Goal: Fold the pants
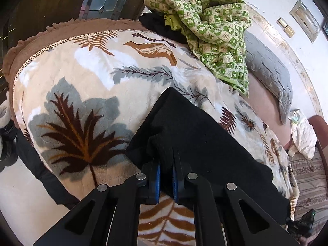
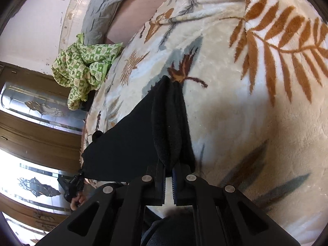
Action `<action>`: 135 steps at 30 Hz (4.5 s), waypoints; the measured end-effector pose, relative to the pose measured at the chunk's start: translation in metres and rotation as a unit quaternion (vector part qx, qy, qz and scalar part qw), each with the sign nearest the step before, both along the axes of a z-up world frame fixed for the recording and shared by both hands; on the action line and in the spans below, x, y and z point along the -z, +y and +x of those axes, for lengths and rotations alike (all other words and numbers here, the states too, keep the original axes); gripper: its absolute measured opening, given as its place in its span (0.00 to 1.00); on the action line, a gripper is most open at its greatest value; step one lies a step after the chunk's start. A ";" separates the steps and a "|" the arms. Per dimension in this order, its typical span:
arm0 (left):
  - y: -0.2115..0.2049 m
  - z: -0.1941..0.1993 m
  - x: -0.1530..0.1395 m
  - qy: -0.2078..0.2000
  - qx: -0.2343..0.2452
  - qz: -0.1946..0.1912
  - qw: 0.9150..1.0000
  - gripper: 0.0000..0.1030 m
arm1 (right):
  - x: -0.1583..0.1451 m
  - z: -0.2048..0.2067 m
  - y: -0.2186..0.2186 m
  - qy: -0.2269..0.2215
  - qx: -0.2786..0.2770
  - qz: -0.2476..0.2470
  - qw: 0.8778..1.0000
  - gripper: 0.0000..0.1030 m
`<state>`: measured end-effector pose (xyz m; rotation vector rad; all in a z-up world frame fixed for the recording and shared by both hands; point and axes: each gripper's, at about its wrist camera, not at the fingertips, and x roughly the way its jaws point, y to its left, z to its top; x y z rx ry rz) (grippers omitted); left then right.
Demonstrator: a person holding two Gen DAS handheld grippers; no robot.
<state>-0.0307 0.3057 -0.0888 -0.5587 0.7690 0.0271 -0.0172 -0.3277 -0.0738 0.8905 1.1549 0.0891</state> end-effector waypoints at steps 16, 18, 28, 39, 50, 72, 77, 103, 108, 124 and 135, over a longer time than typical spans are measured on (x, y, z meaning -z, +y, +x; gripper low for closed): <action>0.012 -0.020 -0.014 -0.030 -0.065 0.105 0.992 0.26 | -0.024 0.002 0.008 0.009 0.022 -0.124 0.992 0.25; 0.010 -0.033 -0.026 -0.049 -0.110 0.151 0.981 0.27 | -0.047 0.004 0.014 -0.017 0.030 -0.200 0.979 0.30; -0.049 0.005 0.019 -0.034 0.000 0.196 0.980 0.29 | -0.017 0.071 0.080 -0.024 -0.237 -0.337 0.911 0.30; -0.041 0.014 -0.044 -0.093 -0.036 0.126 0.987 0.36 | -0.075 0.122 0.179 -0.143 -0.306 -0.283 0.897 0.41; -0.041 0.064 0.023 0.005 0.002 0.108 0.994 0.36 | 0.018 0.195 0.342 -0.123 -0.473 -0.231 0.841 0.40; -0.232 0.004 0.009 -0.043 0.267 0.094 0.958 0.39 | -0.057 -0.005 0.000 -0.074 -0.030 -0.075 0.994 0.67; -0.237 -0.002 0.022 -0.064 0.267 0.108 0.956 0.39 | -0.018 -0.019 -0.013 -0.066 -0.004 0.030 0.997 0.67; -0.236 -0.009 0.029 -0.079 0.254 0.108 0.958 0.47 | 0.027 -0.018 -0.026 -0.033 0.045 0.110 0.992 0.12; -0.236 -0.009 0.031 -0.089 0.262 0.100 0.956 0.56 | 0.025 -0.017 -0.027 -0.026 0.040 0.094 0.994 0.10; -0.255 -0.011 0.029 -0.082 0.258 0.159 0.949 0.58 | 0.022 -0.013 -0.022 -0.017 0.024 0.061 0.998 0.07; -0.253 -0.011 0.029 -0.083 0.260 0.157 0.949 0.58 | 0.014 -0.010 -0.014 -0.015 0.004 0.024 1.000 0.07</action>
